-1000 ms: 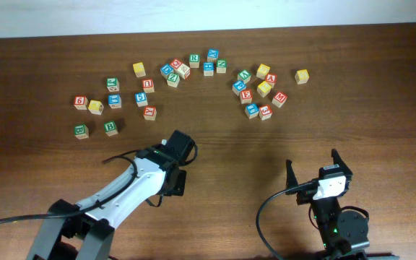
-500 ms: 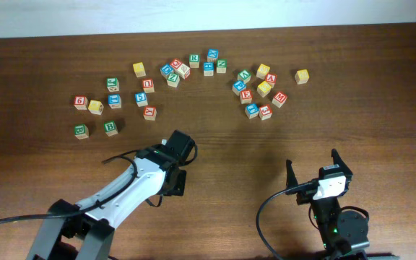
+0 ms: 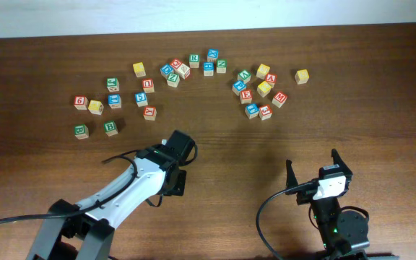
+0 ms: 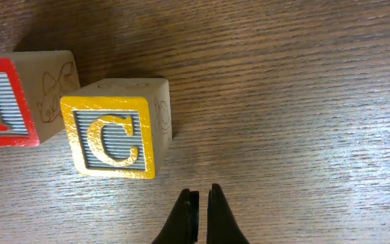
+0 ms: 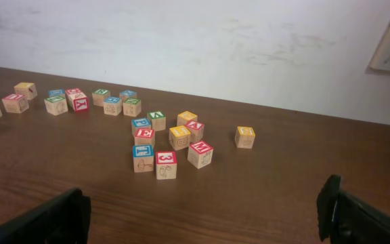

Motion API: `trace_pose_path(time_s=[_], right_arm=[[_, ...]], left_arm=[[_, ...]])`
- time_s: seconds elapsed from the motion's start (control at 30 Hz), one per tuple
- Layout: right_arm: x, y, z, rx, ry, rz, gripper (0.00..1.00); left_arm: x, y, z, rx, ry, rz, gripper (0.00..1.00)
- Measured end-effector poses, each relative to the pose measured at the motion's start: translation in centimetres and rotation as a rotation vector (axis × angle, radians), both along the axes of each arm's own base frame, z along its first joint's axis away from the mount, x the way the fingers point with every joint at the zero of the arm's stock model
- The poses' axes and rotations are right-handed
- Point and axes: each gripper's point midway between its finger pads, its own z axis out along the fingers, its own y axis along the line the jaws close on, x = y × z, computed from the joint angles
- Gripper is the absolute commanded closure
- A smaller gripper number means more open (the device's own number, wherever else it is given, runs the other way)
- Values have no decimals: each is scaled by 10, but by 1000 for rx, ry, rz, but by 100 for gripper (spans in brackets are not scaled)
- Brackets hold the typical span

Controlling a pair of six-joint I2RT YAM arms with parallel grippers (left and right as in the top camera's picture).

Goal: Spell out ICRA

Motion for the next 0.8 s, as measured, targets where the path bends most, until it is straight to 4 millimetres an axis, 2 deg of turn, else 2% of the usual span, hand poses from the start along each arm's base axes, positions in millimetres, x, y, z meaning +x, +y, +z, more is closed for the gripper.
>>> trace_pose_path(time_s=[0.8], right_arm=[[0, 0, 0, 0, 0, 0, 2]], left_arm=[[2, -1, 0, -4, -7, 0, 100]])
